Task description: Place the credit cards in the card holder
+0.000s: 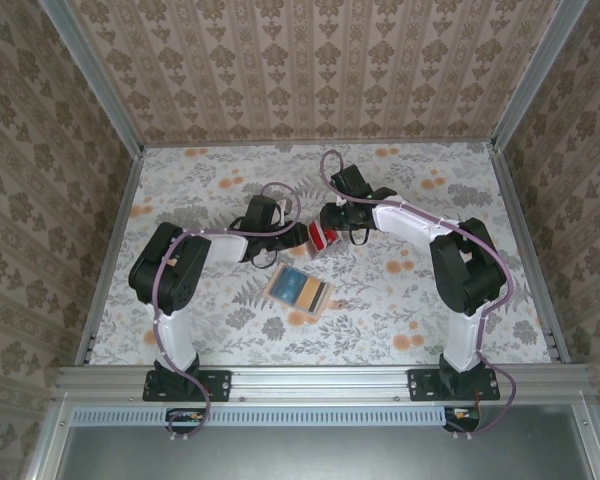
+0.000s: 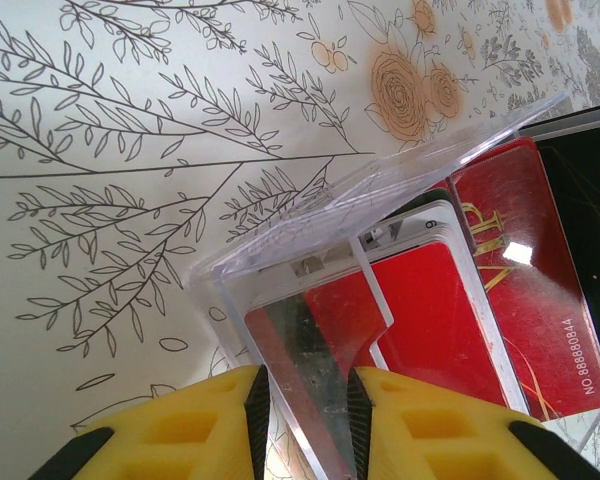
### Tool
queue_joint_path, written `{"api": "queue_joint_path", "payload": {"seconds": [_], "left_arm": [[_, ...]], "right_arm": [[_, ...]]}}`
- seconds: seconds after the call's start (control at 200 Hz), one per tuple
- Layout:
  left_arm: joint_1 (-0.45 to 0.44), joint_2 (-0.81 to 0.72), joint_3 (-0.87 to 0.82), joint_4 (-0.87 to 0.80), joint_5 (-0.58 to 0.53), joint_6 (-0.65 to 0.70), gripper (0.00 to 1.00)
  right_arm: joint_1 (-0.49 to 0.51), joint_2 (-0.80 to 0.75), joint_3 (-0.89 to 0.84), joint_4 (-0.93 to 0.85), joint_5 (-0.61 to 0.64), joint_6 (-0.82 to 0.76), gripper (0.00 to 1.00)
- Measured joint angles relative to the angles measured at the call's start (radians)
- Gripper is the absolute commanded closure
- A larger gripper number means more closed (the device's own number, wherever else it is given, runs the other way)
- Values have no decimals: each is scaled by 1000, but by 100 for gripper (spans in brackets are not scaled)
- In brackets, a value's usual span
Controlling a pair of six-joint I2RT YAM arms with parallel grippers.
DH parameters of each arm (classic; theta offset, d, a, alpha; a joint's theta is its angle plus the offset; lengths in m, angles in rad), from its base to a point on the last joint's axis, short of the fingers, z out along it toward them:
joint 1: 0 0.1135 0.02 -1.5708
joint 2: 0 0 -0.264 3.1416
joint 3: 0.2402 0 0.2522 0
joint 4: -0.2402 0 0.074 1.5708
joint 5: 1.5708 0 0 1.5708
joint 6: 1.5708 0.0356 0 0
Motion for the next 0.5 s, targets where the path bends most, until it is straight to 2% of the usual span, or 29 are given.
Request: {"api": "queue_joint_path", "payload": {"seconds": [0.5], "left_arm": [[0,0,1,0,0,0,69]], "right_arm": [[3,-3,0,1,4,1,58]]}}
